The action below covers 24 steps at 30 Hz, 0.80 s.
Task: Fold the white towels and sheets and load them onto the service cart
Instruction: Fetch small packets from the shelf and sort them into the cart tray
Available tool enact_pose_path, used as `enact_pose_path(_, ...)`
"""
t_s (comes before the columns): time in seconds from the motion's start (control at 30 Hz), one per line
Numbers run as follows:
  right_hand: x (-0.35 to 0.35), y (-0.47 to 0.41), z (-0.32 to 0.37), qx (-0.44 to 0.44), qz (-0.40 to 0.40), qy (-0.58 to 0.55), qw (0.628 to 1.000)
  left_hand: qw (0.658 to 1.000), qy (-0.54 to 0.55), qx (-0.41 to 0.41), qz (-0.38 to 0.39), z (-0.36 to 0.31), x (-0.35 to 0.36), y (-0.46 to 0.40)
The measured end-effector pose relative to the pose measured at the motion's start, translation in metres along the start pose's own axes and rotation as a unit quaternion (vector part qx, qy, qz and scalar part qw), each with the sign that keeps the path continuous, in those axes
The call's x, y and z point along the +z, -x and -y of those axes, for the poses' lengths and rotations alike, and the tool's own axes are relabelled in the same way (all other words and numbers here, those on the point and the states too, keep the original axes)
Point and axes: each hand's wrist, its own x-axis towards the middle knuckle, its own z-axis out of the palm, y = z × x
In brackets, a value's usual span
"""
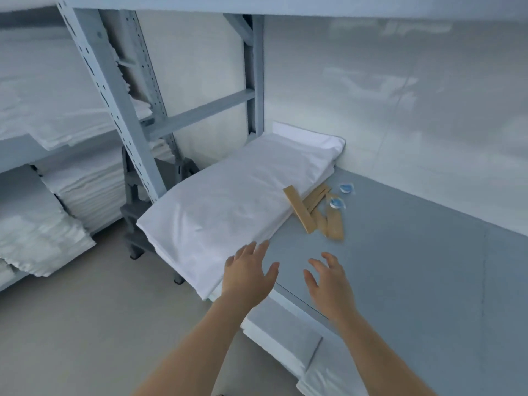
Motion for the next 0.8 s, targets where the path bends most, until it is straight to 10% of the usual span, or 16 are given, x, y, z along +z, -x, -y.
enact_pose_path(0.8, 0.042, -0.156, -0.047, 0.195, -0.043, 0.099, 0.975, 0.953, -0.094, 0.279, 0.075, -0.044, 0.093, -0.219)
